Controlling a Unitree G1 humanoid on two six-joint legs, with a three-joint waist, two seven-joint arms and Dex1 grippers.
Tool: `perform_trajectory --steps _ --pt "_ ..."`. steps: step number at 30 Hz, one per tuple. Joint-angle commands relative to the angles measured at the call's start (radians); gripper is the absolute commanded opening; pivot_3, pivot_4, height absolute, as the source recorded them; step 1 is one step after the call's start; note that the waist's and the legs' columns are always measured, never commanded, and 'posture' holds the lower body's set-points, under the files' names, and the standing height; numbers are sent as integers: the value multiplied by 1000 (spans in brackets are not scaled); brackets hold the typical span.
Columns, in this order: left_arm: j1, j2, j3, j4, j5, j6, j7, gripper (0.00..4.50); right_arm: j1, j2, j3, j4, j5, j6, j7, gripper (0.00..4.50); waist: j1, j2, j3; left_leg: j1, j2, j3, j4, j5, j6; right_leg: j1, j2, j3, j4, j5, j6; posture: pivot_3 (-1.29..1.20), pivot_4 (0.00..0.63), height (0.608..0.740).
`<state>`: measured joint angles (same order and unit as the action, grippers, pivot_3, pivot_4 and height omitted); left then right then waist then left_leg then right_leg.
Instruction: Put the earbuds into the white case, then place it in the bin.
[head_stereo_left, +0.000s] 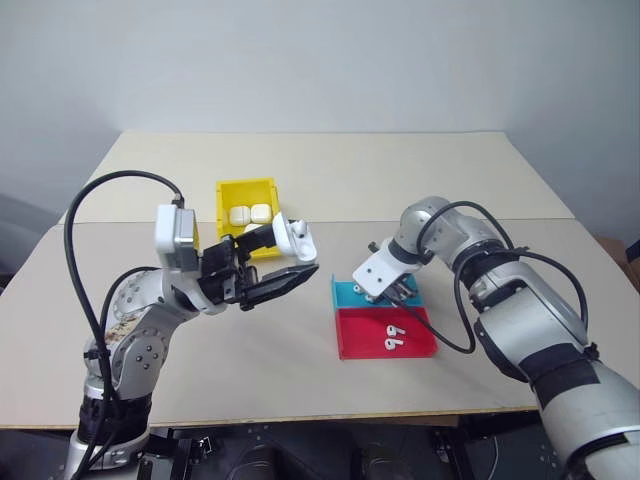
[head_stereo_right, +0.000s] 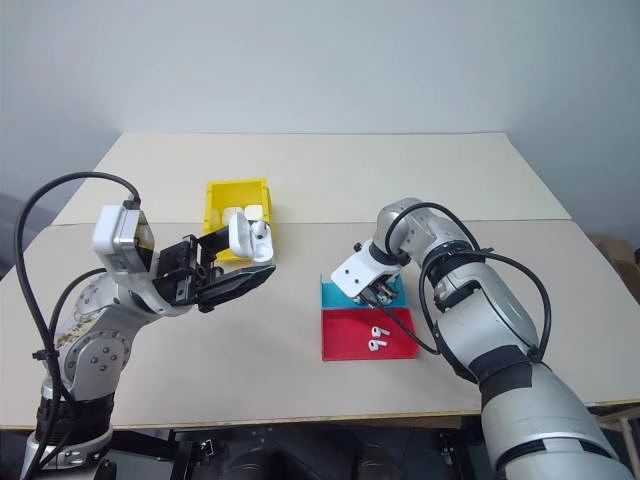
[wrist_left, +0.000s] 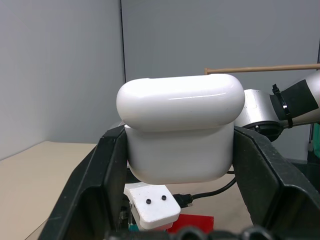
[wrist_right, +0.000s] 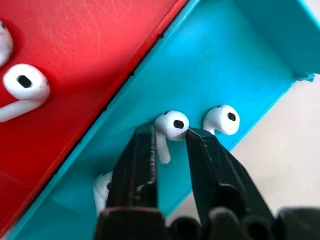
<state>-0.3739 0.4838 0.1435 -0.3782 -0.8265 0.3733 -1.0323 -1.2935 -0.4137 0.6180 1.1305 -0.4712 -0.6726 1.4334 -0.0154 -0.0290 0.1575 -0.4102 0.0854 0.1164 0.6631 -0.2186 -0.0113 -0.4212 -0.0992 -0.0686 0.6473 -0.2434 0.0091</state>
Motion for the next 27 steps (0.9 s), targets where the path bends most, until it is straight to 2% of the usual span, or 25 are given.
perform_trajectory --steps 1,6,10,15,18,19,23,27 --pt "-8 7 14 -27 -18 -18 -3 2820 13 -2 -12 -5 0 49 14 609 0 0 0 0 0 0 0 0 0 0 0 0 0 0 0 0 150 740" --pt "-20 3 6 -13 -20 -15 -14 2820 20 -28 -62 -44 55 119 69 609 1 0 0 0 0 0 0 0 0 0 0 0 0 0 0 0 150 740" --pt "-43 -5 -9 10 -23 -10 -33 2820 13 -94 -146 -101 154 213 162 609 4 1 0 -2 0 0 0 0 0 -1 0 0 0 0 0 0 150 740" --pt "-79 -27 -31 53 -15 -13 -55 2820 53 -231 -184 -328 413 481 181 609 4 1 1 -3 -1 0 0 0 0 -1 0 0 -1 0 0 0 150 740" --pt "-109 -46 -45 94 -7 -19 -67 2820 162 -354 -254 -649 688 803 181 609 4 1 1 -2 0 0 0 0 0 -1 0 0 -1 0 0 0 150 740" --pt "-122 -55 -51 112 0 -23 -70 2820 210 -376 -322 -753 780 937 181 609 5 1 1 -2 0 0 0 0 1 -1 0 -1 -1 0 0 0 150 740" --pt "-166 -77 -70 163 8 -26 -94 2820 384 -393 -558 -1062 1074 1332 2 609 9 1 1 -2 0 -1 0 -4 7 -1 0 -1 0 0 0 0 150 740" --pt "-206 -94 -89 206 16 -23 -120 2820 488 -316 -743 -1261 1274 1563 -267 609 12 1 1 -1 -1 0 0 -4 8 0 0 0 0 0 0 0 150 740"
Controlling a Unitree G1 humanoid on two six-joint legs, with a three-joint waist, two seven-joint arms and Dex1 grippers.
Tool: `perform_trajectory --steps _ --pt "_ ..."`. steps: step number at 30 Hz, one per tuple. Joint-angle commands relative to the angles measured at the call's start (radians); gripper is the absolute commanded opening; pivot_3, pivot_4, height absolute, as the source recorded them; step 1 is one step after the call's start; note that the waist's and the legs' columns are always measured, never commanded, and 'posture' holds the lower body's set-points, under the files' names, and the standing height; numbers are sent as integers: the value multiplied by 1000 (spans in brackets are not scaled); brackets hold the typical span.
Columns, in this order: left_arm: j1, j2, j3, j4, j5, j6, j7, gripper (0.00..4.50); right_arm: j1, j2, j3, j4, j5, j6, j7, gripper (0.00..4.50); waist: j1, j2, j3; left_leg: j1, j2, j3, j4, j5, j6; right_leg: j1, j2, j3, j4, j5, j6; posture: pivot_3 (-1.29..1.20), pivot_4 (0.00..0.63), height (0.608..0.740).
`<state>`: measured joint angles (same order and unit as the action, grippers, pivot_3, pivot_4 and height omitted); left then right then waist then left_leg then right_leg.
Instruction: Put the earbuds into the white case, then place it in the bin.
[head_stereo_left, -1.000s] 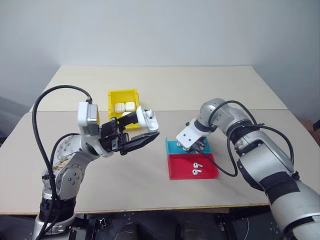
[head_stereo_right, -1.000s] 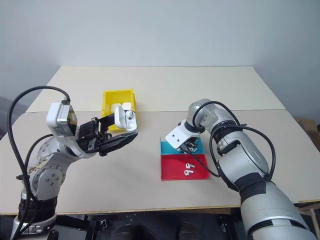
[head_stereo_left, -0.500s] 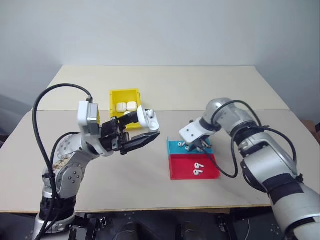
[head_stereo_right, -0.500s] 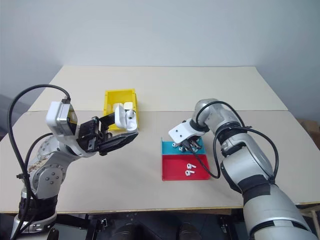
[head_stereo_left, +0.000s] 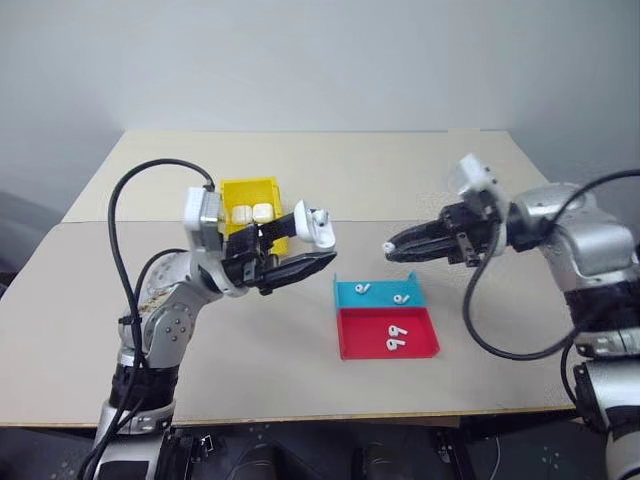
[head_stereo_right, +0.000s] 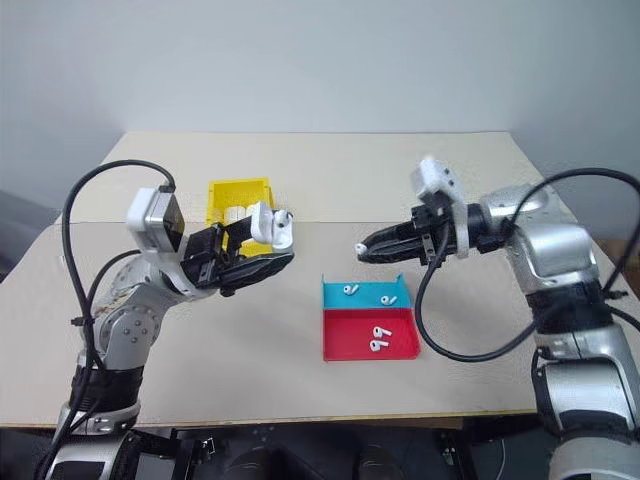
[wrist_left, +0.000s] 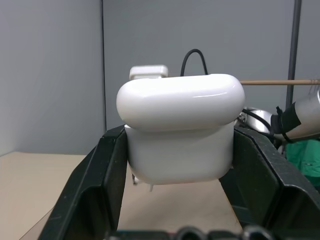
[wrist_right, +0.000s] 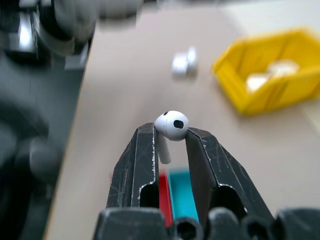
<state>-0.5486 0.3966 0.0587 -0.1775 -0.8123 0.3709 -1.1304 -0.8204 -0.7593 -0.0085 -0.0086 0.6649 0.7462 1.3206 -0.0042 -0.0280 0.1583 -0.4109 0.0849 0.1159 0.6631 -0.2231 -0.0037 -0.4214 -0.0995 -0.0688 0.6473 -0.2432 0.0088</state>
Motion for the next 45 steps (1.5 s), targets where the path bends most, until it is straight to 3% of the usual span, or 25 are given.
perform_trajectory --steps 1,7,14,33,34,41,45 --pt "-43 -16 -11 20 8 -22 -25 2820 28 61 -162 -161 203 189 -225 609 1 0 0 0 0 0 0 0 0 0 0 0 0 0 0 0 150 740" --pt "-97 -63 -49 85 36 -28 -65 2820 62 189 -311 -304 498 307 -531 609 14 0 0 -2 0 0 0 0 1 0 0 0 -1 0 0 0 150 740" --pt "-118 -84 -49 135 55 -39 -97 2820 88 186 -290 -381 662 327 -661 609 15 0 0 -2 -1 0 0 -1 2 0 0 0 -1 0 0 0 150 740" --pt "-96 -97 -40 118 68 -50 -96 2820 146 131 -123 -437 437 206 -609 609 15 0 0 -3 -1 -1 0 -1 2 0 0 0 -1 0 0 0 150 740" --pt "-97 -97 -39 119 69 -51 -96 2820 148 124 -116 -439 429 202 -597 1340 15 0 0 -3 -1 -1 0 -1 2 0 0 0 -1 0 0 0 150 740" --pt "-100 -95 -36 123 70 -52 -98 2820 152 87 -112 -451 425 194 -548 3556 15 0 0 -3 -1 -1 0 -1 2 0 0 -1 -2 0 0 0 150 740" --pt "-97 -91 -38 123 76 -50 -97 2820 163 45 -160 -461 467 201 -515 3556 16 0 0 -3 -1 -1 0 -1 2 0 0 -1 -2 0 0 0 150 740"
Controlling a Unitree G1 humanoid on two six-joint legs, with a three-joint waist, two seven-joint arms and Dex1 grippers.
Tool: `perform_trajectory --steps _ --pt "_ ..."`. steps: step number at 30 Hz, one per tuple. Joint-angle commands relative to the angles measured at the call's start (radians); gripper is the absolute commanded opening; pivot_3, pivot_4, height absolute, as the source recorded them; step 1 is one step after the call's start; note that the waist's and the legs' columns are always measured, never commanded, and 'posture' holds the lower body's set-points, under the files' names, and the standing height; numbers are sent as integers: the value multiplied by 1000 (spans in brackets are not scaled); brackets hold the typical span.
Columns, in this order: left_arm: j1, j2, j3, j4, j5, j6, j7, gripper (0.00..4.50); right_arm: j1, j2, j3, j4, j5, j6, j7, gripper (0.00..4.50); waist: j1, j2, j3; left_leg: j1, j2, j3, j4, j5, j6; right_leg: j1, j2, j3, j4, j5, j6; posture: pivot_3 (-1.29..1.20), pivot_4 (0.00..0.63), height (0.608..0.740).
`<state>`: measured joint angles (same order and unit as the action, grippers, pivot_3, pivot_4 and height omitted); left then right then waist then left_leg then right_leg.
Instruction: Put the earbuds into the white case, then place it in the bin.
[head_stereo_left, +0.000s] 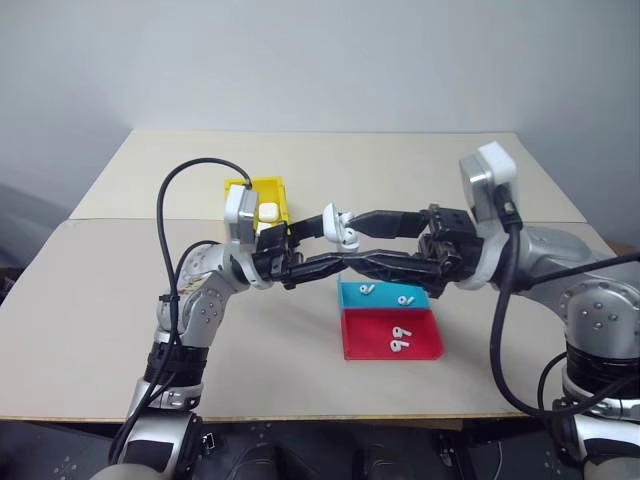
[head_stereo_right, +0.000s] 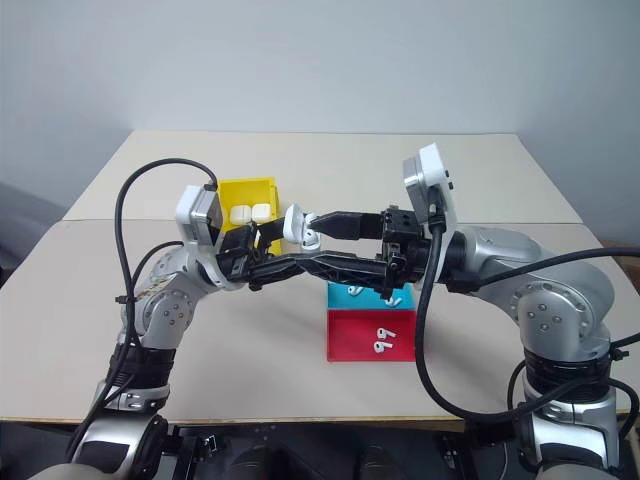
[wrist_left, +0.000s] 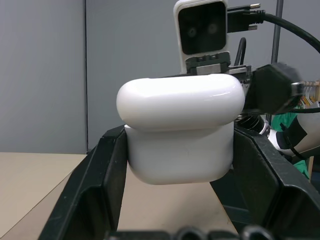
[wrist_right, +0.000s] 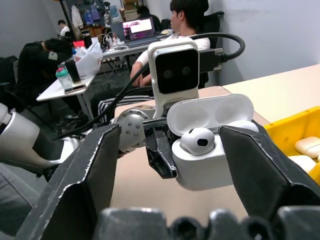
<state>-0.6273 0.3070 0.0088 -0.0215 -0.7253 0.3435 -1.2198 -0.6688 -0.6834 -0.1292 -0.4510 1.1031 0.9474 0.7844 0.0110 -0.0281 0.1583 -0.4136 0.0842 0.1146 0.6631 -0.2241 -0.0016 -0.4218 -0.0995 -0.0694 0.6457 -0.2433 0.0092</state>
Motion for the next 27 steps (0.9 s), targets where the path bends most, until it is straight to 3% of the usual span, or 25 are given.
perform_trajectory --steps 1,2,5,9,14,22,27 --pt "-14 2 10 -32 -6 -21 -8 2820 17 -40 -55 -19 48 -1 28 3556 1 0 0 0 0 0 0 0 0 0 0 0 0 0 0 0 150 740" --pt "-10 7 6 -32 1 -22 -9 2820 22 -47 -66 -20 63 -3 33 3556 1 0 0 0 0 0 0 0 0 0 0 0 0 0 0 0 150 740" --pt "2 10 -9 -27 28 -32 -9 2820 39 -59 -79 -28 80 -19 49 2965 1 0 0 0 0 0 0 0 0 0 0 0 0 0 0 0 150 740" --pt "5 3 -23 -15 48 -38 -6 2820 29 -73 -50 -16 19 -36 39 1660 -1 0 0 0 0 0 0 0 0 0 0 0 0 0 0 0 150 740" --pt "-14 14 -71 -10 126 -24 35 2820 -110 -148 42 76 -163 -86 121 17 -1 0 0 0 0 0 0 0 0 0 0 0 0 0 0 0 150 740" --pt "-43 67 -144 -48 245 34 121 2820 -389 -163 239 207 -347 -87 275 17 -3 0 0 -1 0 1 0 0 1 -2 0 1 0 0 0 0 150 740" --pt "-53 51 -141 -67 255 52 180 2820 -455 -138 390 211 -491 -133 344 17 -2 0 0 -1 0 1 0 0 1 -2 0 1 0 0 0 0 150 740"
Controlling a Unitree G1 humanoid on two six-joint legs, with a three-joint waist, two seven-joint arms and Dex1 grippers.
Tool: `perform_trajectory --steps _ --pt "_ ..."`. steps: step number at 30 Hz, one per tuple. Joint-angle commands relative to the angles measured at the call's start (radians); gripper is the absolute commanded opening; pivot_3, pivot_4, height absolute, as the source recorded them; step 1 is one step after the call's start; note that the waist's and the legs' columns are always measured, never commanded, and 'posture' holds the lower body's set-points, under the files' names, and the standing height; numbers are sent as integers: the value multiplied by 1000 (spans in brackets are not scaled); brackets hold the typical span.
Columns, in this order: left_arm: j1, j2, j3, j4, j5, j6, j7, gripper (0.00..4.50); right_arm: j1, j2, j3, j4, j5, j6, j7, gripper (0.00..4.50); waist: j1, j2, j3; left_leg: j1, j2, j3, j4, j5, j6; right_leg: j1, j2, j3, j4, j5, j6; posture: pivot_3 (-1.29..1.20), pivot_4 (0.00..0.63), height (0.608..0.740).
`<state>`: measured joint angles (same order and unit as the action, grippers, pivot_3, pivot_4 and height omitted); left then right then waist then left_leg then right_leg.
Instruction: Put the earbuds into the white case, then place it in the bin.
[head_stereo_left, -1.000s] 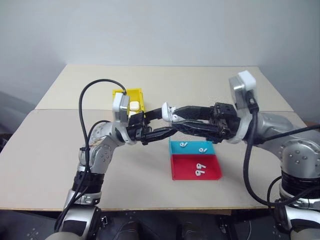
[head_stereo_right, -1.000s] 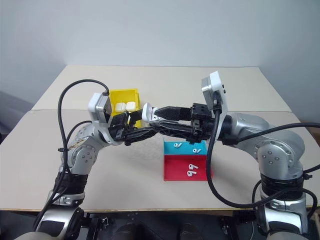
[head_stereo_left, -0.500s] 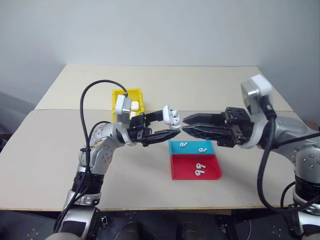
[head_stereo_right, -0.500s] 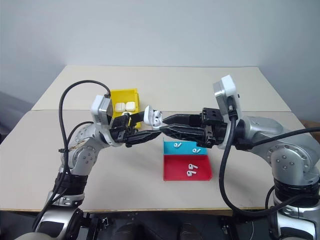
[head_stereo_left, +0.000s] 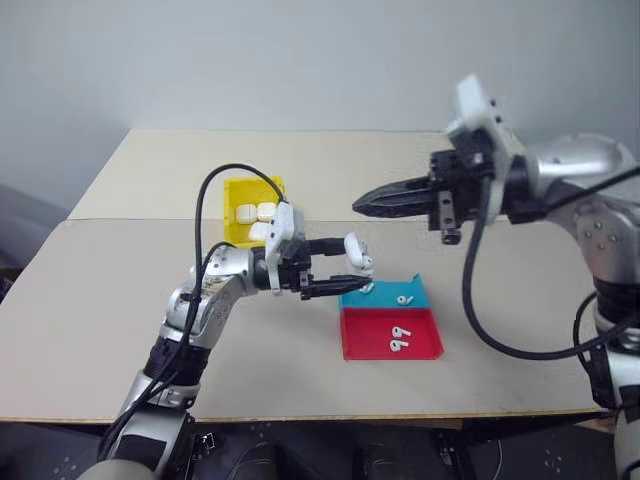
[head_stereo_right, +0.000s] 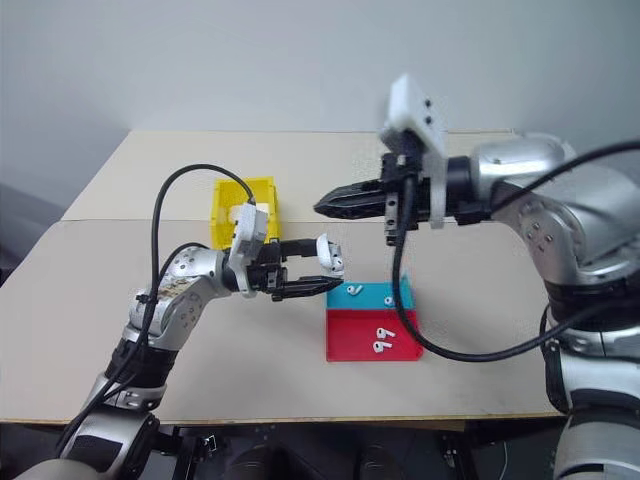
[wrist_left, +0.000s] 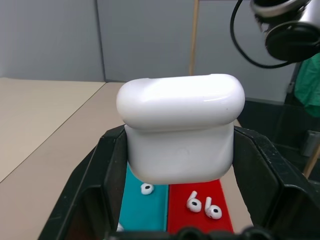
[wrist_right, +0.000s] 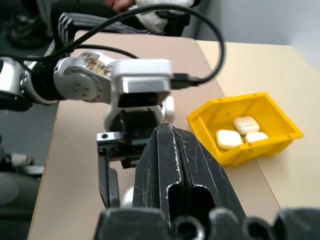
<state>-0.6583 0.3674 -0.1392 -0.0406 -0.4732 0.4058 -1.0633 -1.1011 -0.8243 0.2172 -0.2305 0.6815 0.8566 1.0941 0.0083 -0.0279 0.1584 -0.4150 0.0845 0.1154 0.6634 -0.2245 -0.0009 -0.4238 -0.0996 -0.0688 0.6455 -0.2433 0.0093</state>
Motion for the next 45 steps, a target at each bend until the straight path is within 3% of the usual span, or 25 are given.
perform_trajectory --steps 1,6,13,16,20,27,39,44,45 --pt "-19 -13 8 -54 6 -17 34 2820 -22 2 71 -8 -104 -62 49 17 1 0 0 0 0 0 0 0 0 0 0 0 0 0 0 0 150 740" --pt "19 -20 38 -95 -19 -53 48 2820 14 -30 130 3 -245 -138 82 17 4 0 0 -1 0 0 1 0 0 -1 0 0 0 0 0 0 150 740" --pt "98 -20 96 -152 -33 -67 123 2820 100 -72 0 -7 -233 -151 96 17 4 0 0 -1 0 0 2 0 0 0 0 -1 0 0 0 0 150 740" --pt "118 -45 131 -186 -9 -53 239 2820 132 -19 -118 -1 -165 -103 17 17 1 0 0 0 0 0 2 0 0 0 0 -1 1 0 0 0 150 740" --pt "60 -127 199 -161 105 -30 560 2820 210 88 -316 -28 -85 -91 -154 17 5 0 0 0 0 -1 2 0 0 1 0 -1 1 0 0 0 150 740" --pt "-93 -181 222 87 364 -116 940 2820 376 149 -358 -173 -93 -62 -342 17 16 0 0 0 -1 -1 2 0 0 2 -2 -2 0 1 1 0 150 740" --pt "-294 -206 242 608 429 -232 1082 2820 446 28 -336 -307 -105 11 -401 17 9 -1 0 -1 -2 -1 1 -1 1 1 -2 -2 -1 1 1 0 150 740" --pt "-325 -199 221 736 467 -321 1097 4452 449 18 -339 -331 -89 30 -411 0 4 -1 0 -1 -2 -1 1 -1 1 1 -2 -2 -1 1 1 0 150 740" --pt "-326 -200 224 743 470 -339 1108 4484 449 17 -337 -332 -87 32 -411 0 3 -1 0 -1 -2 -1 1 -1 1 1 -2 -2 -1 1 1 0 150 740"
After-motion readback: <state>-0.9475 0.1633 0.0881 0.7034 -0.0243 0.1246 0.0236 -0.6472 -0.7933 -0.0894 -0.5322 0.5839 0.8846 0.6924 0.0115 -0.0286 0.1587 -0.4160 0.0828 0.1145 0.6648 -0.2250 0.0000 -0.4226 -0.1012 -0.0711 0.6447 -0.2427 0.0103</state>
